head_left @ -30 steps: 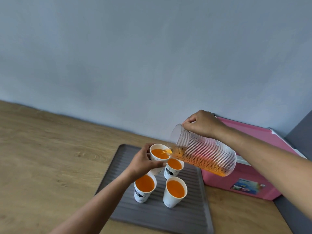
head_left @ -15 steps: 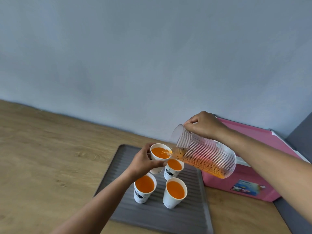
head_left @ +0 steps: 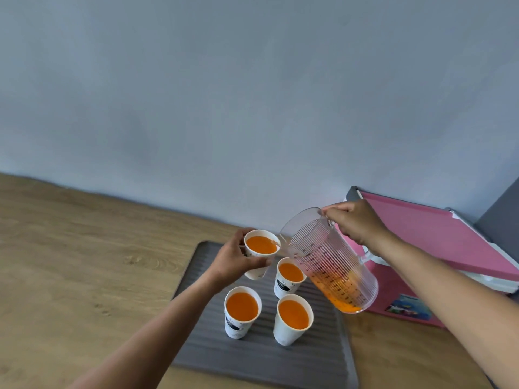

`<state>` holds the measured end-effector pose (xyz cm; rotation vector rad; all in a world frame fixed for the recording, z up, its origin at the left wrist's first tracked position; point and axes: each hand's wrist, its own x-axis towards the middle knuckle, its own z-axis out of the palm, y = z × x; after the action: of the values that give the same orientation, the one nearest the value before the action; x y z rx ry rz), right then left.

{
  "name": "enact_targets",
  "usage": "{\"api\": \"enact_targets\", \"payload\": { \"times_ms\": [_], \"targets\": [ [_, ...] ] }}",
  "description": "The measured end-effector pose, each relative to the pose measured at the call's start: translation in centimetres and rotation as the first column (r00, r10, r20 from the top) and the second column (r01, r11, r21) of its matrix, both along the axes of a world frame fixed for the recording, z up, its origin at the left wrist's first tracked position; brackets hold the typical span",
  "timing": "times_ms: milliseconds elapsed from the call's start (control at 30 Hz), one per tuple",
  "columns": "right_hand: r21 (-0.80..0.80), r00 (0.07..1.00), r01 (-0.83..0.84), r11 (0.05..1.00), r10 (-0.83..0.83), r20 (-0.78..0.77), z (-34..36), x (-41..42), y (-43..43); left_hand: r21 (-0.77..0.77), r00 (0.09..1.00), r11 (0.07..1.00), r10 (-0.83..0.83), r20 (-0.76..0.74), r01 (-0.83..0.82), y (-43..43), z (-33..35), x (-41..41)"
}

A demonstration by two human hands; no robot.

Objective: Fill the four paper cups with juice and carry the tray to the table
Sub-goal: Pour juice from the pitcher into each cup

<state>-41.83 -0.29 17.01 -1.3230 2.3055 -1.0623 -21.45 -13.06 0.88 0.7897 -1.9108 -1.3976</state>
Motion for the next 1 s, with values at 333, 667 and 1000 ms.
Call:
{"api": "enact_targets", "payload": {
  "times_ms": [333, 667, 1000],
  "targets": [
    [-0.098, 0.982, 0.071, 0.993, -0.053, 0.180, -0.7, -1.0, 2.2, 0.093, 0.997, 0.995, 0.029, 0.076, -0.036, -2.7, -2.3, 0.4],
    [-0.139, 0.961, 0.133, 0.981, -0.093, 0.260, -2.0, -0.9, 3.3, 0.175, 0.982, 0.984, -0.047, 0.182, 0.015, -3.6, -6.4, 0.2],
    [-0.139, 0.951, 0.156, 0.978, -0.111, 0.288, -2.6, -0.8, 4.0, 0.199, 0.968, 0.975, -0.138, 0.211, 0.096, -4.2, -6.7, 0.2]
  ]
}}
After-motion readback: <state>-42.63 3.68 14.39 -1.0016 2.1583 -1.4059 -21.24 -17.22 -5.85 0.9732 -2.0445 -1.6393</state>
